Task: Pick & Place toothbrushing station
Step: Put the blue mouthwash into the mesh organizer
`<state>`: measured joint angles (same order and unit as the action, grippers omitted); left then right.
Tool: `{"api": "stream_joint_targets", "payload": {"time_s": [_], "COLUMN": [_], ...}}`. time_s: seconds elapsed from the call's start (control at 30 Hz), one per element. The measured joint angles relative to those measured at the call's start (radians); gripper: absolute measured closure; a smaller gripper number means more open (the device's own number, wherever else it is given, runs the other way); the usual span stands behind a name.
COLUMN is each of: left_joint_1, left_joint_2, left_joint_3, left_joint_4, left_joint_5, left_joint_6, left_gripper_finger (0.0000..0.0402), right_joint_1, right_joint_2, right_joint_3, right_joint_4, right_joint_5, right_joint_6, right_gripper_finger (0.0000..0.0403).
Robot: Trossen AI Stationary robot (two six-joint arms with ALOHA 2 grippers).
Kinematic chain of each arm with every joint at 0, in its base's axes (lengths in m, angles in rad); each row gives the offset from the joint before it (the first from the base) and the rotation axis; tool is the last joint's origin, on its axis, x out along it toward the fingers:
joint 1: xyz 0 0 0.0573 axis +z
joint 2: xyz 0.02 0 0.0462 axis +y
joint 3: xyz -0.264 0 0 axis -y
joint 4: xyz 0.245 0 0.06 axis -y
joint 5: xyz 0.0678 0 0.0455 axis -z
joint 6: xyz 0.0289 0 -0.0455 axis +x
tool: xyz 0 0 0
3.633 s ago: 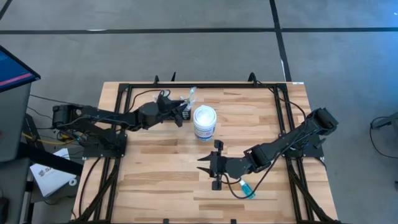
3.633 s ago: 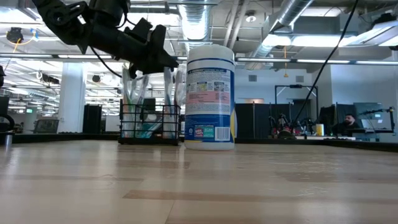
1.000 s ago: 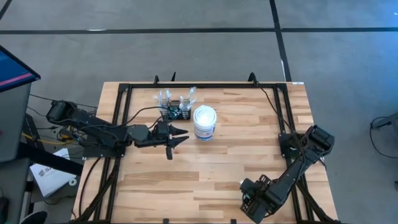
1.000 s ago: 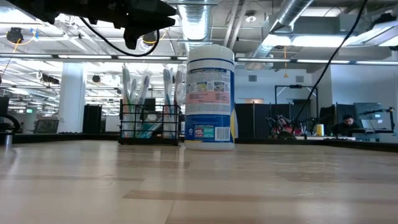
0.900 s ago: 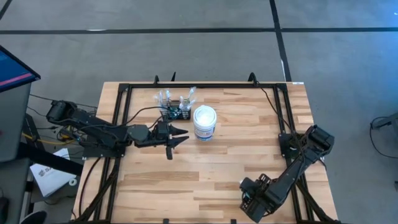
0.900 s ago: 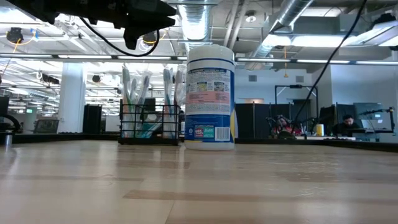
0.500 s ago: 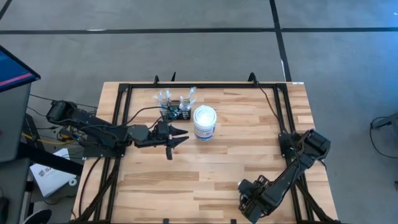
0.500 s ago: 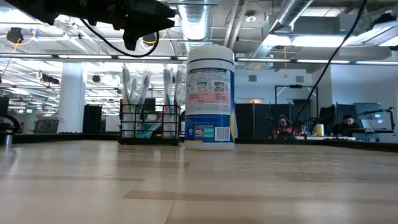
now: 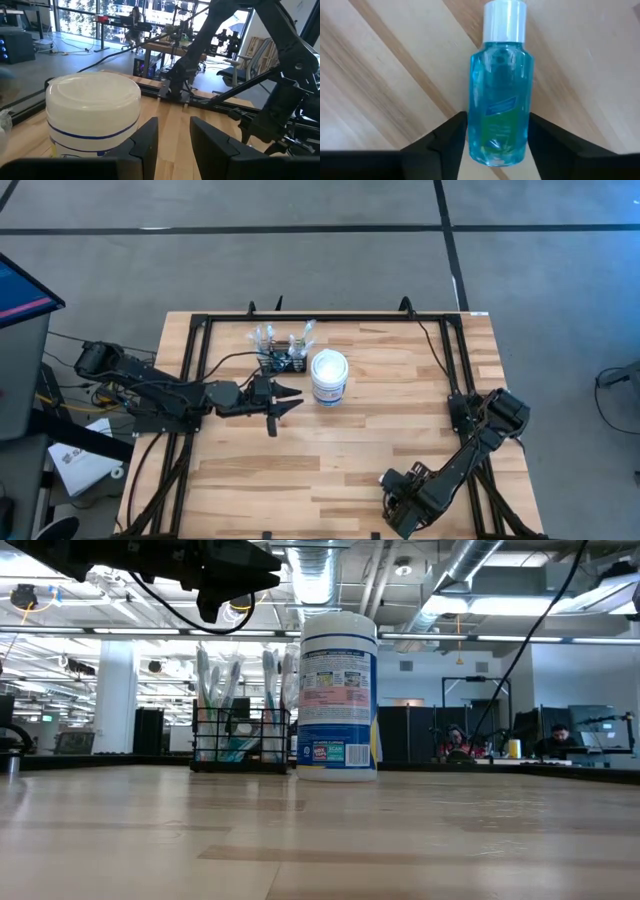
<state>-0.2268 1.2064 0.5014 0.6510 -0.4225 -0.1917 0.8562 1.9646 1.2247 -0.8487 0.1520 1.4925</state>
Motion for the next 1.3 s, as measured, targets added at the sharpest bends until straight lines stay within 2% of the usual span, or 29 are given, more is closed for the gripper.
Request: {"api": "stream_joint_targets", "payload": {"time_s": [0.23,0.37,0.8,1.3], "left_joint_1": [0.000,0.000,0.000,0.000], "left_joint_2": [0.000,0.000,0.000,0.000], "left_joint_3": [0.000,0.000,0.000,0.000], "left_joint_4": [0.000,0.000,0.000,0.000], "left_joint_5": [-0.005,-0.005,-0.003,-0.003], "left_joint_6": [0.000,0.000,0.000,0.000], "left_gripper_finger": [0.0294,0.0294,0.0294,0.0294], "right_joint_1": [0.000,0.000,-0.001,-0.045], "right_joint_2": [0.002,0.002,-0.023,-0.037], "right_joint_3": [0.000,0.000,-0.006,0.015], "right_joint_4": [0.003,0.003,0.000,-0.035], "right_joint_5": [0.002,0.002,0.002,-0.005], "right_joint_6": [0.000,0.000,-0.009,-0.099], "right_gripper_finger": [0.0256,0.0263,0.0250,0.0197]}}
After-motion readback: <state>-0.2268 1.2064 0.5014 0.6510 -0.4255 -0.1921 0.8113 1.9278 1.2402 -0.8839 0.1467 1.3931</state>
